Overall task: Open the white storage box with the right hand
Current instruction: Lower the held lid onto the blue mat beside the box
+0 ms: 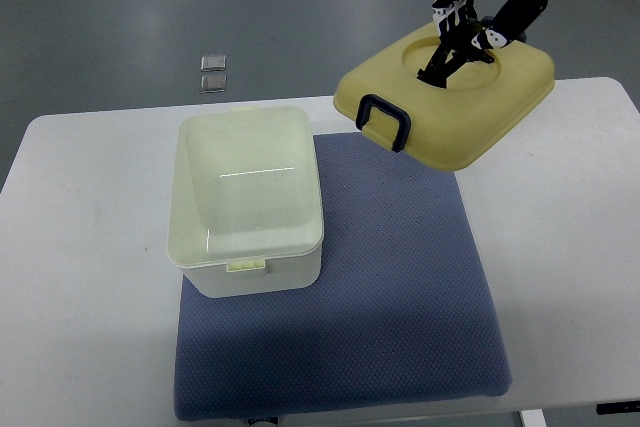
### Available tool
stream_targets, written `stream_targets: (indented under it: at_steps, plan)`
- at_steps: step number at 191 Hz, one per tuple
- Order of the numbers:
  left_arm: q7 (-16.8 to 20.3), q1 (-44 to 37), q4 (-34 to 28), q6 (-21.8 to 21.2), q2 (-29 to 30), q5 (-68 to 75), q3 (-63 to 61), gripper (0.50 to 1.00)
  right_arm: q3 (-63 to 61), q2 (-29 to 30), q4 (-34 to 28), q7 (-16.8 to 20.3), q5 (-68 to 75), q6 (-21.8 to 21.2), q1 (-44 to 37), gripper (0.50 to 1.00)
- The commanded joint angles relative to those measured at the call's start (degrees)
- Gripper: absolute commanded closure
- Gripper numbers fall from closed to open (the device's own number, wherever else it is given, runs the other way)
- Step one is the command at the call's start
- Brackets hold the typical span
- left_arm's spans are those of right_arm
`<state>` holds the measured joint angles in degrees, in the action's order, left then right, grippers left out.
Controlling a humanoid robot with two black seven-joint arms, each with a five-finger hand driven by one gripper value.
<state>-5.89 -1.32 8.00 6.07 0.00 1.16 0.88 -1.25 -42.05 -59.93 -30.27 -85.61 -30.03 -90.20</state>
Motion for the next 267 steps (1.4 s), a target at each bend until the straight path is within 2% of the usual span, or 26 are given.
stream_targets:
  at_steps: [1,50,79,147,217,267]
  plan:
    - [0.0,0.0,0.0,0.0,0.0,-0.02,0.0,0.5,2.66,-0.67,0.25,-0.4,-0.78,3.66,2.31,1.0]
    - [0.0,0.0,0.0,0.0,0.0,-0.02,0.0,0.5,9.34,0.12,0.77,-0.58,-2.81,13.77,5.39,1.0]
    - [0.0,0.0,0.0,0.0,0.0,-0.02,-0.09,0.5,9.34,1.44,0.86,-0.31,-2.81,16.14,7.67,1.0]
    - [0.0,0.0,0.0,0.0,0.0,-0.02,0.0,0.5,9.43,9.96,1.83,0.39,-2.89,23.53,12.15,1.0]
    - [0.0,0.0,0.0,0.0,0.0,-0.02,0.0,0.5,9.43,15.68,3.85,0.39,-2.81,24.58,14.61,1.0]
    - [0.0,0.0,0.0,0.0,0.0,-0.02,0.0,0.5,9.43,17.08,5.52,0.39,-2.81,26.78,17.6,1.0]
